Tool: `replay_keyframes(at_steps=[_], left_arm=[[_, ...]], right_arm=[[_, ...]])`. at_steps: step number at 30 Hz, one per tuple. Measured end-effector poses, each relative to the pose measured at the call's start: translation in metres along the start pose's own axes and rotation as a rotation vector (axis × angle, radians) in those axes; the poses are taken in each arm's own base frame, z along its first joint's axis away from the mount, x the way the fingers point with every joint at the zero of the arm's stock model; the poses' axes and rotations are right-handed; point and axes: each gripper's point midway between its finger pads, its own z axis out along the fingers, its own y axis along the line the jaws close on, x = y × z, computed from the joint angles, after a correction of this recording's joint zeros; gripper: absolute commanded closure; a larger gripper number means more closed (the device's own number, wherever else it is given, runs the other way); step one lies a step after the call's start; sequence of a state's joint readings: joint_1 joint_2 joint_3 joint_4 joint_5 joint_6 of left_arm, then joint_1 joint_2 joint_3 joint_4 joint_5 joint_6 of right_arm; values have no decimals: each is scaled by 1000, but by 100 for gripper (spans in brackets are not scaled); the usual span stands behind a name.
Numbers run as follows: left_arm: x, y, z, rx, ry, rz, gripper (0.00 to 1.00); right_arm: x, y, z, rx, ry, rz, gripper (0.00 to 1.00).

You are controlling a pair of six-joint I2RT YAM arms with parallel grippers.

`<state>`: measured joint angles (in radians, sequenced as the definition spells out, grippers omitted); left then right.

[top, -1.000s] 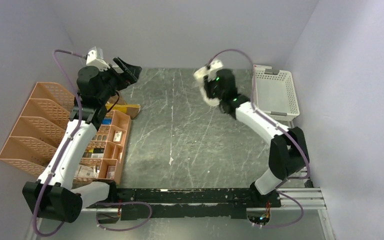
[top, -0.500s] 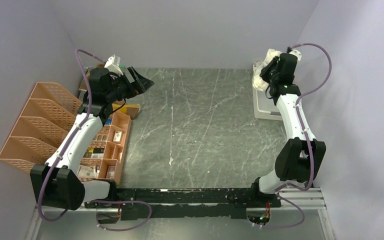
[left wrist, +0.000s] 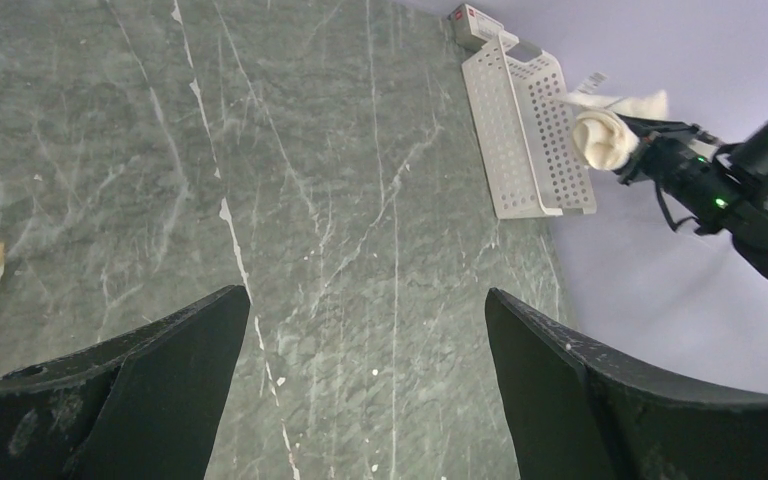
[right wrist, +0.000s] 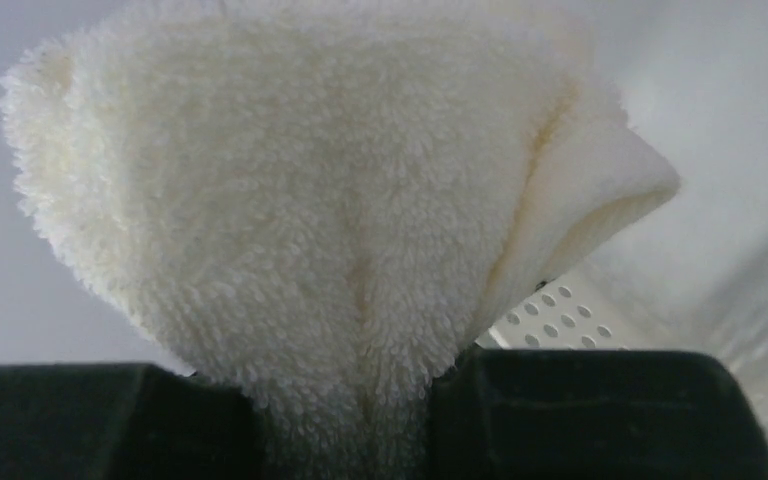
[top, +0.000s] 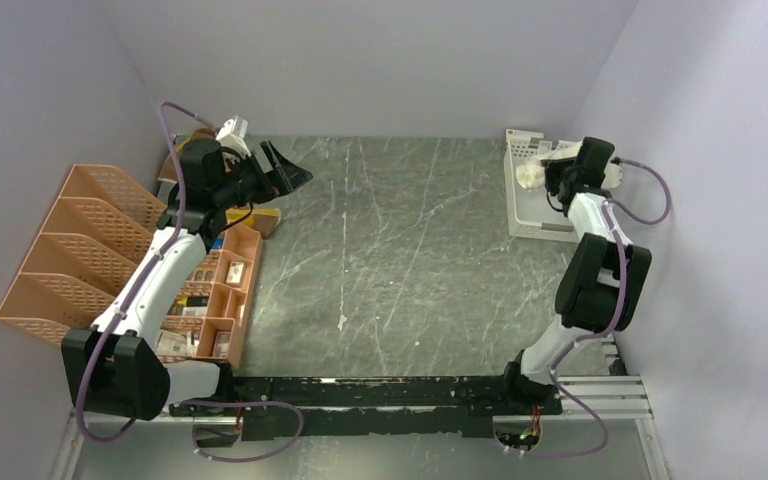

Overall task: Roll the towels
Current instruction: Place the towel in the bin.

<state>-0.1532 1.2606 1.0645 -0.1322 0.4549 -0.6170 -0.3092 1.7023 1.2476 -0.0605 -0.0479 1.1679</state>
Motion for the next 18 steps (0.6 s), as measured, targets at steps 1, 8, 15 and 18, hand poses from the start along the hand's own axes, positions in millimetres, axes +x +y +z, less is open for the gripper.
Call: replay_keyframes(at_steps=[1,8,15,18], left_arm=[[1,0,0,2,3,0,0],[9,6,8,3,39,-15,0],[21,20,21,-21,85,-42,0],[26,26,27,-31,105,-53,0]], right_arm=[[4,-4,8,10,15,27,100],[20,-32,71,102,75,151,100],[19,-38,134,130,81,221,100],[17,-35,159,117,73,233,76]])
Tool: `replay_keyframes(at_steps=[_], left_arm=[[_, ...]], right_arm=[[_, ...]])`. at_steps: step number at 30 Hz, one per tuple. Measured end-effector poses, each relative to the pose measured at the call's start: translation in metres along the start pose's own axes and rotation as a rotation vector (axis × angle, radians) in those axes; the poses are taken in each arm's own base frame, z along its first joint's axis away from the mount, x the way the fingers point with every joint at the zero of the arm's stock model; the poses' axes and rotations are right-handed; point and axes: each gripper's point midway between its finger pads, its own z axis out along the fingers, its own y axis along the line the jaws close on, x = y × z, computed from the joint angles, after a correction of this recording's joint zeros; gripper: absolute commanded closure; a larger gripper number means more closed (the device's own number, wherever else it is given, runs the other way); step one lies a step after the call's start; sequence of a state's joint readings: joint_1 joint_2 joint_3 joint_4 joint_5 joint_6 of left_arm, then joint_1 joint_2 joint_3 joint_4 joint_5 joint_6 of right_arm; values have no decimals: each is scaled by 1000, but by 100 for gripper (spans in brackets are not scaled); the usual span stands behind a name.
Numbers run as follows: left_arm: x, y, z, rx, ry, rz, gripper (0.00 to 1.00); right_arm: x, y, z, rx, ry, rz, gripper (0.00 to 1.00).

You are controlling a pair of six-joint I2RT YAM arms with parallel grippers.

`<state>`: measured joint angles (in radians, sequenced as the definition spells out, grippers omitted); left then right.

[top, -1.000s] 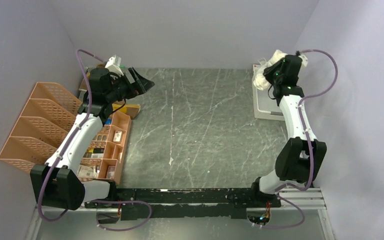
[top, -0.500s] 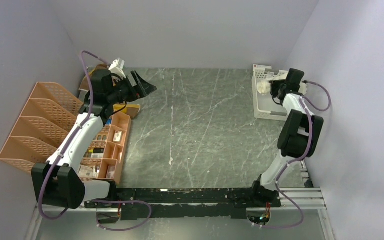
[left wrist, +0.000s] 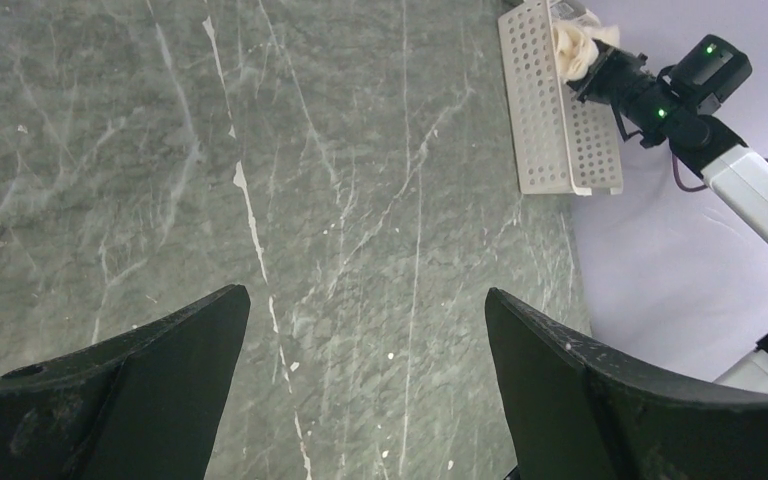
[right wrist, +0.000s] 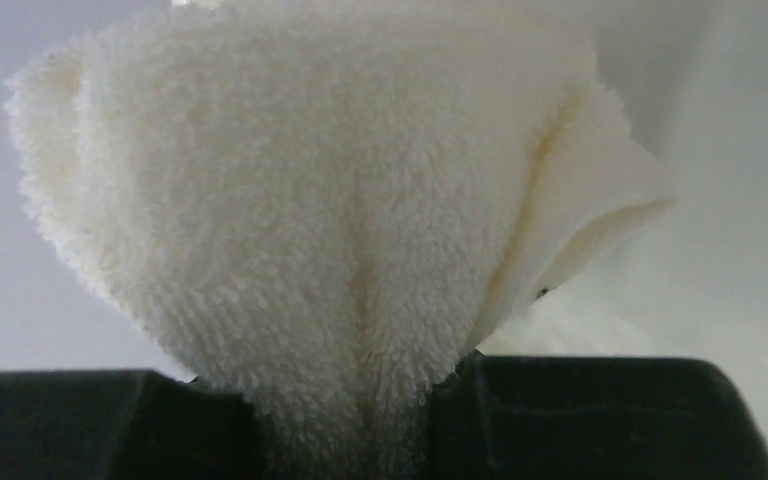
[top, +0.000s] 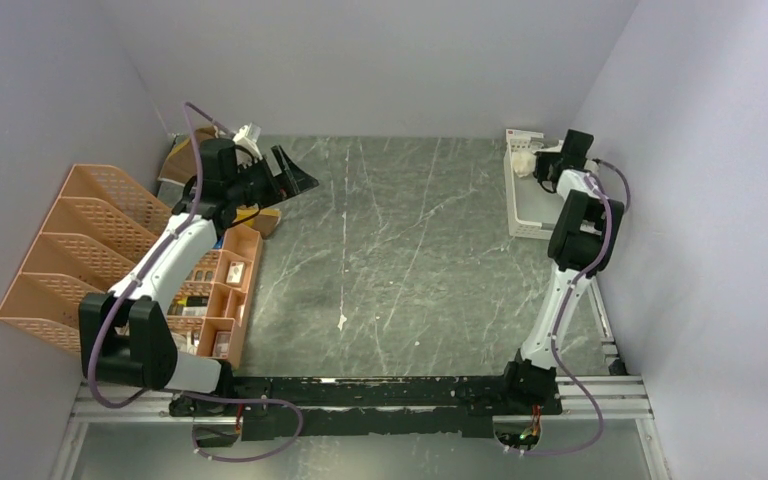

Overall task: Roll the towels
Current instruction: Place the towel in the bin.

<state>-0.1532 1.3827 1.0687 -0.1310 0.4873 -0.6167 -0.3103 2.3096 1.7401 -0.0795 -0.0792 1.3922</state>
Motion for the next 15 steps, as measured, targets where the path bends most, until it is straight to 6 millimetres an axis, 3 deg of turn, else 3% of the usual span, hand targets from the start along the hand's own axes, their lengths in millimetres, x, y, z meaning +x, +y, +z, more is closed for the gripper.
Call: replay_keyframes(at_steps=[7,12,15], left_arm=[[8,15,15,-21,39,-17,0],[8,16,19,-17,37,-18,1],[6,14,19,-8,31,-17,0]], right_arm=[[-11,22,43,-51,-30,-1,1],[-8,19,37,-8,-31,2,0],[-1,7,19,71,-22,13,0]])
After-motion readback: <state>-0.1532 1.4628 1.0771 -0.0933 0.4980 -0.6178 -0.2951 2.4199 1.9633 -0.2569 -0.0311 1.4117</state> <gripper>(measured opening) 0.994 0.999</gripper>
